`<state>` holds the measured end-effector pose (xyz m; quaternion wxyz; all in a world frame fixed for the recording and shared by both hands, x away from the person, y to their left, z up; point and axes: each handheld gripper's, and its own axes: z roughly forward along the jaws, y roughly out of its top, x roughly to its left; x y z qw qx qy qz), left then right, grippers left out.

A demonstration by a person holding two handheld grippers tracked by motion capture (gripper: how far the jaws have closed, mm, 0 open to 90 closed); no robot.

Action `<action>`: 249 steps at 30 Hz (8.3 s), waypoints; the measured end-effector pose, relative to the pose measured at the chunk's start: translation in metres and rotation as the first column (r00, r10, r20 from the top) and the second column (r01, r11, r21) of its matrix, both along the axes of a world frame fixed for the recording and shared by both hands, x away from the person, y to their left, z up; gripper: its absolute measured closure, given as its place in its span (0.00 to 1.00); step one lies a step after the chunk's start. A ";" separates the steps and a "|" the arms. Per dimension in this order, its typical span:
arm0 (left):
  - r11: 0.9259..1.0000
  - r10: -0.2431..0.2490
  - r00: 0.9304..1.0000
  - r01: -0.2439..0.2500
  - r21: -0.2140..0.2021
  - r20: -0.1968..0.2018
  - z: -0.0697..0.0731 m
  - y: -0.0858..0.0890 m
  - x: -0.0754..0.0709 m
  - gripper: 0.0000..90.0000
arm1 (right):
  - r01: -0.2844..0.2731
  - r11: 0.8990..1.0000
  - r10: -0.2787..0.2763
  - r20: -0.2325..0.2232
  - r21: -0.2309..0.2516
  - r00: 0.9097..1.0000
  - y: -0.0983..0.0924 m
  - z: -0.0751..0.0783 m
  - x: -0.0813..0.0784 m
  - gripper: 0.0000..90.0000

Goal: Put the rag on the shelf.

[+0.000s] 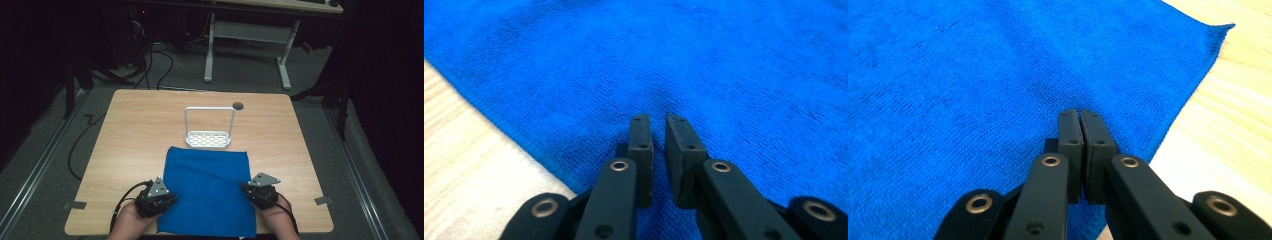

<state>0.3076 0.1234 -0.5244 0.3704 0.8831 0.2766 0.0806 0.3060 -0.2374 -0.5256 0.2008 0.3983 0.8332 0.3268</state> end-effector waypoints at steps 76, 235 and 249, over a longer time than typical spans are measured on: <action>0.906 0.405 0.914 -0.404 -0.126 -0.013 -0.011 0.011 0.126 0.95 | 0.233 0.967 -0.238 0.034 0.108 0.971 0.001 0.009 0.101 0.59; 0.879 0.461 0.839 -0.387 -0.280 0.288 0.101 0.010 0.217 0.98 | 0.170 0.956 -0.237 0.293 0.237 0.926 -0.002 0.121 0.202 0.98; 0.897 0.419 0.886 -0.371 -0.238 0.198 0.067 0.008 0.208 0.98 | 0.168 0.956 -0.225 0.237 0.239 0.945 -0.005 0.092 0.189 0.98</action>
